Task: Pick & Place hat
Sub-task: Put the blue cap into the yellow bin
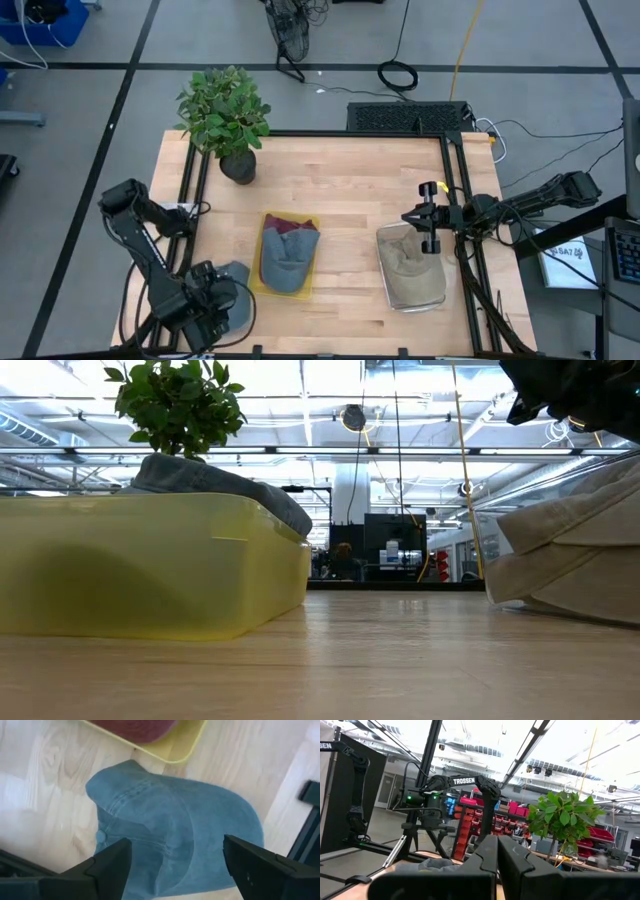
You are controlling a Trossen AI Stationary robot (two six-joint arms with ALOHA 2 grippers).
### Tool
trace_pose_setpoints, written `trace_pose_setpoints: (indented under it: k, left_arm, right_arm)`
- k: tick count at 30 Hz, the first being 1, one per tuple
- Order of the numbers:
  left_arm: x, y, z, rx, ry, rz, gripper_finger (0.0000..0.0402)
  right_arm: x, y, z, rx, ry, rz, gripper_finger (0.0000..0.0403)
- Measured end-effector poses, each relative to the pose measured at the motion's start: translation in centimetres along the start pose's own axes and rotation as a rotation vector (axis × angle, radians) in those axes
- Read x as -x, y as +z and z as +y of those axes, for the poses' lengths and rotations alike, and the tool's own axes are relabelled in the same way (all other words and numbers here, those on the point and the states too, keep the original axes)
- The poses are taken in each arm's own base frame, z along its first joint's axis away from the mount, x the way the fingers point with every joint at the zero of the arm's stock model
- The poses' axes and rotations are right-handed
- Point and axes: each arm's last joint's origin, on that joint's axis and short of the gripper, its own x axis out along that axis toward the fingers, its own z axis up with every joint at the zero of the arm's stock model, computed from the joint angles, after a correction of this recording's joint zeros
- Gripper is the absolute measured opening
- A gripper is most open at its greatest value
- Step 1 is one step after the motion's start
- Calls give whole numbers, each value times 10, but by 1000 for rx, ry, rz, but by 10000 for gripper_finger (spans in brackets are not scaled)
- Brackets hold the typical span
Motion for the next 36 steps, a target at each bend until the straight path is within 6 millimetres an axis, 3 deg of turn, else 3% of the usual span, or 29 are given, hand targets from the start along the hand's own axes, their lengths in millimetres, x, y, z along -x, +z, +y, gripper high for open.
trace_pose_setpoints:
  k: [6, 13, 22, 29, 36]
  left_arm:
    - [-2, -4, 1, 0, 14, -14, 313]
    - [-28, -12, 3, 43, 5, 77, 313]
    - [-43, -15, 4, 54, -12, 98, 312]
    - [-65, -18, 8, 81, -32, 114, 312]
    - [-70, -18, 9, 84, -43, 141, 309]
  right_arm:
    - [0, 0, 0, 0, 0, 0, 0]
    - [0, 0, 0, 0, 0, 0, 0]
    - [0, 0, 0, 0, 0, 0, 0]
    - [0, 0, 0, 0, 0, 0, 0]
    - [0, 0, 0, 0, 0, -1, 0]
